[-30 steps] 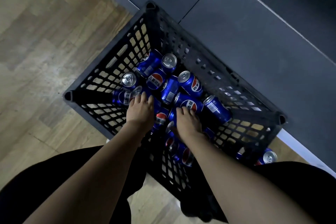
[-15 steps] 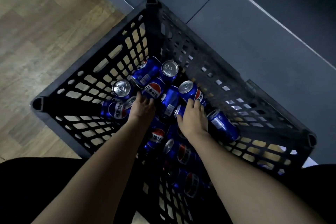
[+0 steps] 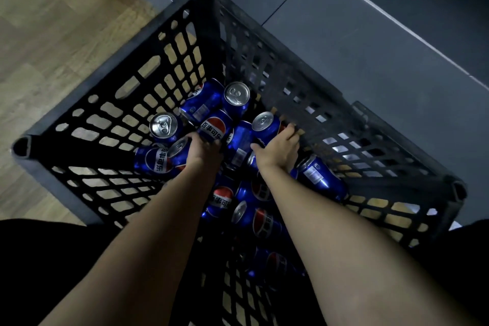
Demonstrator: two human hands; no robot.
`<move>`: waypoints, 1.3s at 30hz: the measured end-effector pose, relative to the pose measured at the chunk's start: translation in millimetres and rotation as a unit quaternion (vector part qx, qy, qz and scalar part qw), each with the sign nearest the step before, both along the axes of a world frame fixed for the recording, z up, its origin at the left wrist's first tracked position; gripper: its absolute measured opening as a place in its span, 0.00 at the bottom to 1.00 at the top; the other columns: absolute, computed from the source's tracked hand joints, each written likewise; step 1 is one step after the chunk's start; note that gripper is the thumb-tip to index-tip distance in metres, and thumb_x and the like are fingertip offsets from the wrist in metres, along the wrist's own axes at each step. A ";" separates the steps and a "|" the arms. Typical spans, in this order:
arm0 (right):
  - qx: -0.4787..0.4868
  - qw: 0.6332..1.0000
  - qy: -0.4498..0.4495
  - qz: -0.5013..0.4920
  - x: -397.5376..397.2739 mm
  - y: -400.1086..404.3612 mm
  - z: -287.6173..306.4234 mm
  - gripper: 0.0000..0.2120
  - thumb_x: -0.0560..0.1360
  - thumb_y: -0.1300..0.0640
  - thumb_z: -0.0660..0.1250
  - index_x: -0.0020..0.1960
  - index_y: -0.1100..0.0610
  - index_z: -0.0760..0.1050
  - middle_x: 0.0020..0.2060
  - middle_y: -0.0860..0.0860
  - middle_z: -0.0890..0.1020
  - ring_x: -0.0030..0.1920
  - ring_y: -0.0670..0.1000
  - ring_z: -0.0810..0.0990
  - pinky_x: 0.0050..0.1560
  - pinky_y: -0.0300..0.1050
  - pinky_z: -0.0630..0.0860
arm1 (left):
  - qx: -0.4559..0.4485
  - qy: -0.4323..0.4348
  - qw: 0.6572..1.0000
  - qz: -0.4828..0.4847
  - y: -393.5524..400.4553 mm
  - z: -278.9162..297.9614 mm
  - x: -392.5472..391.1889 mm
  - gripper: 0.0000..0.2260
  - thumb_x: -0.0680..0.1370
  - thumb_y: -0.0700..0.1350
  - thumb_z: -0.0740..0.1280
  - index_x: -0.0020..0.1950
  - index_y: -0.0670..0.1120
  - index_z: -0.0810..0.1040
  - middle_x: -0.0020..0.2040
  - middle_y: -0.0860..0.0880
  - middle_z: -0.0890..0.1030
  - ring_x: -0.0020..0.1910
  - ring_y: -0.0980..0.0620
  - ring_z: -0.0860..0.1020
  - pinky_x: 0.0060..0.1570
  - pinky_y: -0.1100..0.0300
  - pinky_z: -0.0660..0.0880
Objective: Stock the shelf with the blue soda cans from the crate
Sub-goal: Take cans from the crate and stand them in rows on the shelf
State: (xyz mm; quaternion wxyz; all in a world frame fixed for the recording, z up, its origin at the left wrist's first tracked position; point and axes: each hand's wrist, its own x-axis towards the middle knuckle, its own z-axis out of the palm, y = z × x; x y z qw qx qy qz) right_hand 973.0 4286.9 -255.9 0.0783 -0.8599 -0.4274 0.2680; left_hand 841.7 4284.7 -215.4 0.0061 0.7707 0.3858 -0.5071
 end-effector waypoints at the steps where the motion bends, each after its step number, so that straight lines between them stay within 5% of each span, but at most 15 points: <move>1: 0.014 1.000 0.001 -0.015 -0.7 0.5 -3.8 0.44 0.67 0.51 0.77 0.73 0.60 0.55 0.69 0.61 0.65 0.68 0.59 0.67 0.68 0.52 0.65 | 0.003 -0.004 1.000 -0.006 0.2 1.1 1.5 0.28 0.79 0.51 0.62 0.76 0.50 0.54 0.76 0.44 0.53 0.72 0.37 0.60 0.65 0.40 0.65; 8: 0.062 0.997 -0.048 -0.023 -5.1 2.0 -17.1 0.35 0.67 0.54 0.76 0.66 0.62 0.62 0.65 0.62 0.67 0.63 0.61 0.70 0.63 0.54 0.69 | 0.005 0.011 1.000 -0.026 2.2 -10.1 3.0 0.26 0.77 0.48 0.66 0.73 0.50 0.63 0.74 0.45 0.60 0.71 0.37 0.60 0.63 0.39 0.66; 14: 0.082 0.990 -0.084 0.072 5.3 -9.8 -1.2 0.31 0.68 0.47 0.73 0.62 0.62 0.66 0.61 0.61 0.72 0.59 0.60 0.75 0.56 0.54 0.72 | 0.042 0.033 0.995 -0.082 -0.5 -5.6 12.7 0.21 0.78 0.50 0.63 0.71 0.49 0.66 0.66 0.44 0.72 0.64 0.43 0.70 0.61 0.49 0.66; 18: 0.100 0.991 -0.034 0.077 1.8 -15.8 34.8 0.33 0.64 0.50 0.77 0.60 0.64 0.66 0.60 0.62 0.73 0.61 0.63 0.73 0.64 0.58 0.70 | 0.110 0.087 0.985 0.100 -12.0 27.1 14.1 0.28 0.75 0.64 0.60 0.72 0.57 0.56 0.48 0.67 0.77 0.59 0.62 0.65 0.61 0.64 0.58; 21: 0.087 0.992 0.010 0.090 -0.1 -25.8 74.5 0.33 0.64 0.51 0.77 0.58 0.65 0.64 0.56 0.63 0.75 0.57 0.63 0.74 0.60 0.56 0.73 | 0.027 -0.013 0.998 0.058 -20.1 46.2 27.7 0.18 0.77 0.50 0.64 0.67 0.50 0.69 0.58 0.52 0.78 0.58 0.51 0.73 0.59 0.57 0.65; 27: 0.048 0.994 0.096 0.030 12.9 -43.0 189.9 0.35 0.67 0.55 0.77 0.64 0.63 0.61 0.60 0.61 0.74 0.58 0.59 0.77 0.49 0.42 0.71 | 0.029 -0.159 0.971 0.178 -11.9 182.4 27.3 0.27 0.77 0.50 0.67 0.70 0.42 0.60 0.63 0.38 0.72 0.60 0.39 0.75 0.61 0.41 0.70; 31: 0.084 0.992 0.086 0.039 22.7 -47.1 281.3 0.41 0.64 0.52 0.78 0.69 0.63 0.62 0.65 0.60 0.70 0.65 0.60 0.71 0.65 0.51 0.70 | 0.067 -0.163 0.966 0.191 -1.7 272.6 21.5 0.31 0.74 0.52 0.71 0.69 0.41 0.60 0.61 0.39 0.73 0.57 0.39 0.75 0.54 0.45 0.73; 35: 0.083 0.990 0.100 0.046 30.9 -51.6 373.7 0.36 0.62 0.50 0.79 0.63 0.59 0.66 0.61 0.58 0.73 0.59 0.61 0.76 0.57 0.53 0.76 | 0.125 -0.176 0.958 0.191 3.5 369.0 21.4 0.24 0.77 0.45 0.66 0.70 0.41 0.61 0.63 0.40 0.71 0.59 0.39 0.73 0.52 0.48 0.70; 39: 0.131 0.981 0.139 0.030 34.1 -55.2 465.9 0.34 0.60 0.54 0.79 0.60 0.57 0.67 0.57 0.56 0.76 0.55 0.58 0.77 0.48 0.47 0.75 | 0.175 -0.200 0.942 0.204 6.7 467.8 26.4 0.24 0.76 0.48 0.66 0.69 0.41 0.64 0.61 0.42 0.70 0.58 0.41 0.73 0.48 0.51 0.69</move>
